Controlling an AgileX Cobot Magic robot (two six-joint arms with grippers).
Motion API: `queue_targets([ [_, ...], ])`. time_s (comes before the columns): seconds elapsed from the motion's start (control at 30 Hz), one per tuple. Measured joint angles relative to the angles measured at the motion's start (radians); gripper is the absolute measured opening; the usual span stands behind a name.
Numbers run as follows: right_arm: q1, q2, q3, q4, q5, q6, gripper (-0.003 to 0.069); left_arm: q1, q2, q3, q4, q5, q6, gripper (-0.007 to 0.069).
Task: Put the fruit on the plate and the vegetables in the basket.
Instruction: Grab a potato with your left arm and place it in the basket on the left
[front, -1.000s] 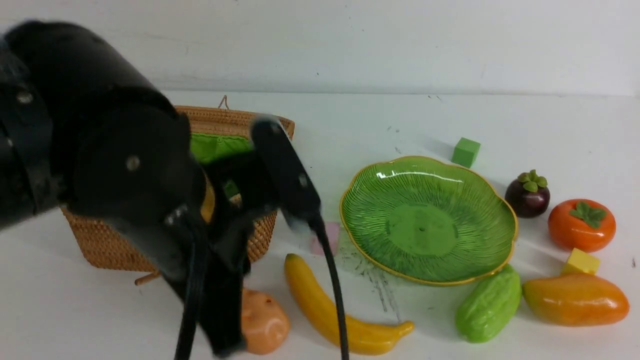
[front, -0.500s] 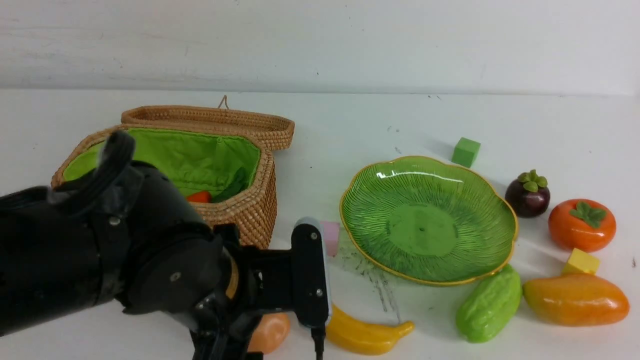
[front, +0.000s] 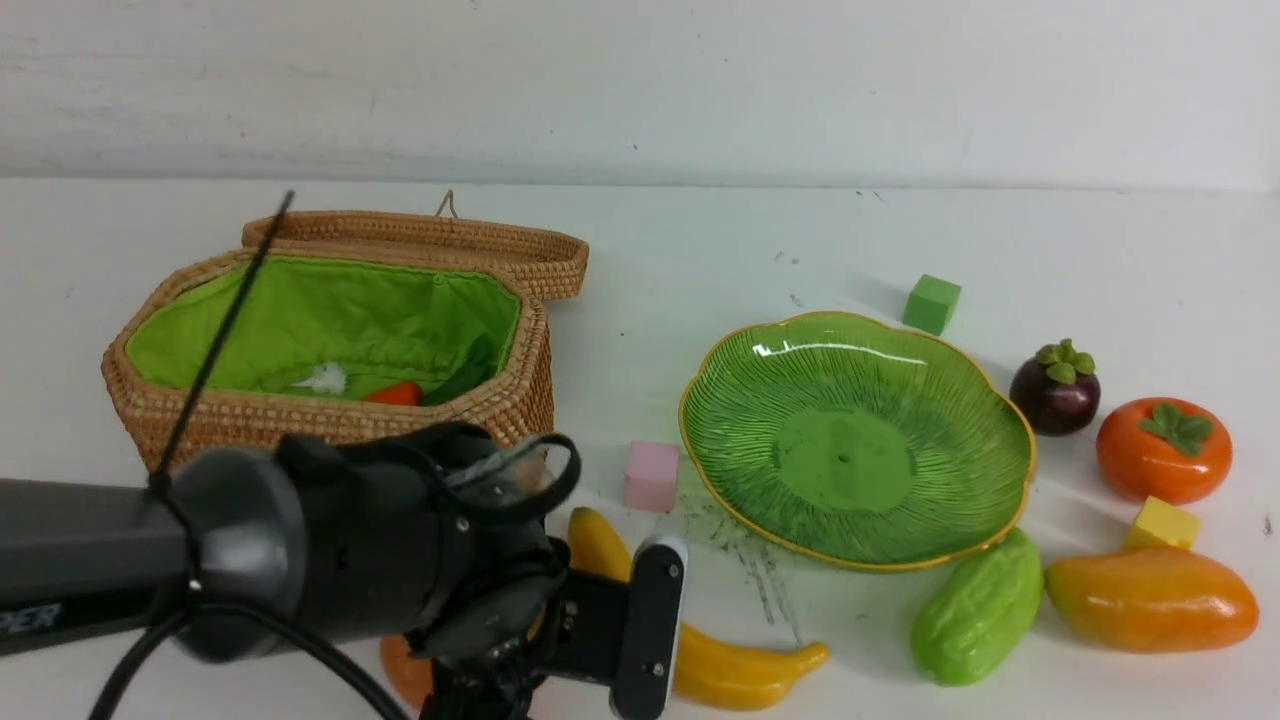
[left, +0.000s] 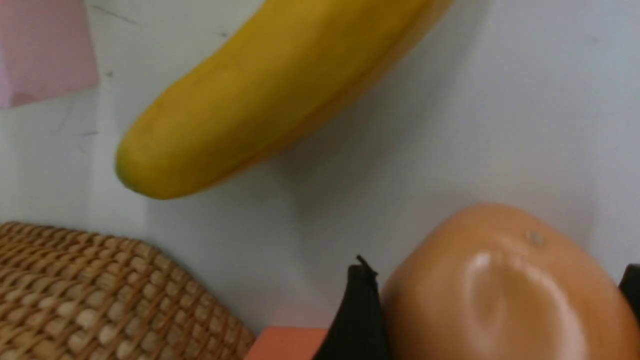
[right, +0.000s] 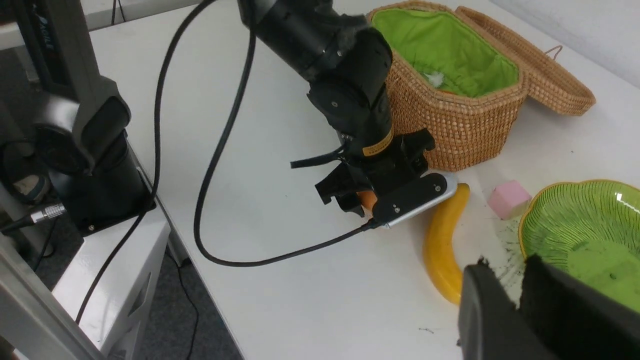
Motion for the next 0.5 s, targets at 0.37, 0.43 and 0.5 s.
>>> queue_targets([
  [0.37, 0.0, 0.0, 0.0, 0.0, 0.0, 0.001, 0.0128, 0.0, 0.032, 0.0, 0.047, 0.007, -0.132, 0.0539],
  [0.43, 0.0, 0.0, 0.0, 0.0, 0.0, 0.001, 0.0128, 0.0, 0.032, 0.0, 0.047, 0.01, -0.141, 0.0539],
  [0.5, 0.0, 0.0, 0.0, 0.0, 0.0, 0.001, 0.0128, 0.0, 0.032, 0.0, 0.047, 0.014, -0.145, 0.0539],
])
